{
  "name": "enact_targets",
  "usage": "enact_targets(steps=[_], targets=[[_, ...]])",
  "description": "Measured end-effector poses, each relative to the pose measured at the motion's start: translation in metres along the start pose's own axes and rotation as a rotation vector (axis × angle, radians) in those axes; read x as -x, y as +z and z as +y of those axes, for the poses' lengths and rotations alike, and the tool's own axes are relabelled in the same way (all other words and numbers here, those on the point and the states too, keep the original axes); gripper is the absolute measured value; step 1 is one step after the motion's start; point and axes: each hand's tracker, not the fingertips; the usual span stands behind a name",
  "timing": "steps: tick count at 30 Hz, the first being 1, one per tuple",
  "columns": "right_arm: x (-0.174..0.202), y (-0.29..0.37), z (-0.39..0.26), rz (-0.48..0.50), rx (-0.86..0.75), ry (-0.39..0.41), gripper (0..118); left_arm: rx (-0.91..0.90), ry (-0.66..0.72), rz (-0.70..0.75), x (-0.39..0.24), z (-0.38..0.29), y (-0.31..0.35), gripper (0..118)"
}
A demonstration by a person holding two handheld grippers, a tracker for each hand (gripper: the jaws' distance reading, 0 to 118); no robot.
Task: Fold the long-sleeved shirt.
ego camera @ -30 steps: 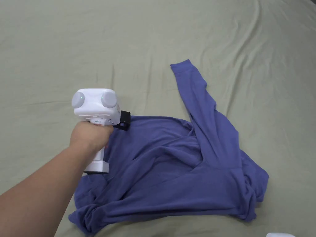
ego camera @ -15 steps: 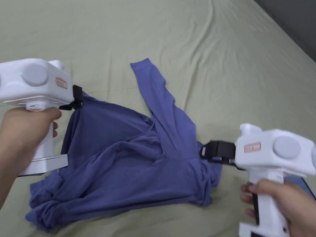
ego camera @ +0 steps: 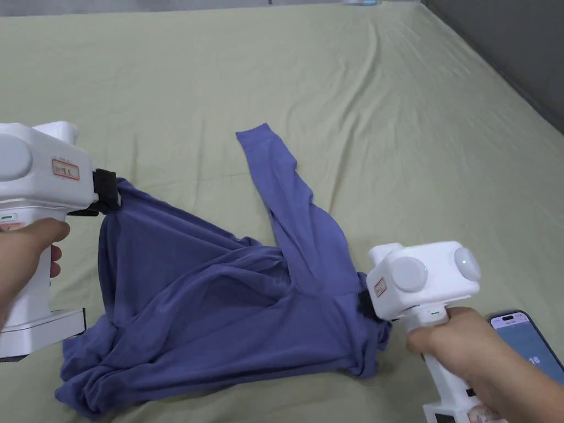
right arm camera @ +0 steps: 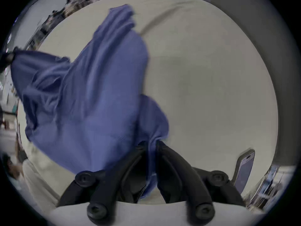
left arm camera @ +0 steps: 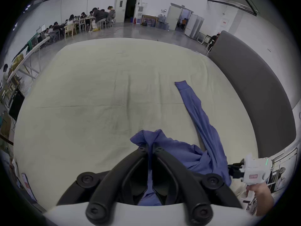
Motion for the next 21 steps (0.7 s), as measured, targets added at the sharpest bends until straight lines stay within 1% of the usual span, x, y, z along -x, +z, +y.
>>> enact_targets(steps=[1,2,4,5,6,9,11,12,15,18,21], targets=[[0.005,0.000,-0.002,-0.004,-0.004,0.031,12,-0.002,0.018,-0.018,0.003,-0.002,0.001,0],[0.005,0.003,-0.003,0.000,-0.021,0.020,12,0.003,0.038,-0.033,0.007,-0.003,0.003,0],[-0.004,0.028,0.000,-0.004,-0.086,-0.069,11,0.010,0.065,-0.048,0.015,-0.007,0.014,0],[-0.010,0.043,0.002,0.002,-0.126,-0.090,11,0.007,0.077,-0.052,0.020,-0.007,0.020,0],[-0.017,0.064,0.005,-0.001,-0.181,-0.086,11,0.000,0.091,-0.052,0.028,-0.003,0.028,0],[-0.044,0.131,0.027,-0.086,-0.317,-0.069,11,-0.055,0.123,-0.012,0.044,0.016,0.057,0],[-0.054,0.179,0.048,-0.086,-0.387,-0.080,11,-0.102,0.133,0.004,0.052,0.036,0.079,0],[-0.056,0.203,0.060,-0.118,-0.434,-0.065,11,-0.133,0.139,0.001,0.056,0.049,0.092,0],[-0.056,0.266,0.101,-0.236,-0.541,0.020,11,-0.222,0.147,-0.011,0.061,0.087,0.132,0],[-0.052,0.322,0.149,-0.330,-0.623,0.066,11,-0.283,0.151,-0.010,0.063,0.133,0.167,0],[-0.050,0.369,0.200,-0.438,-0.685,0.091,11,-0.353,0.178,-0.003,0.062,0.179,0.201,0]])
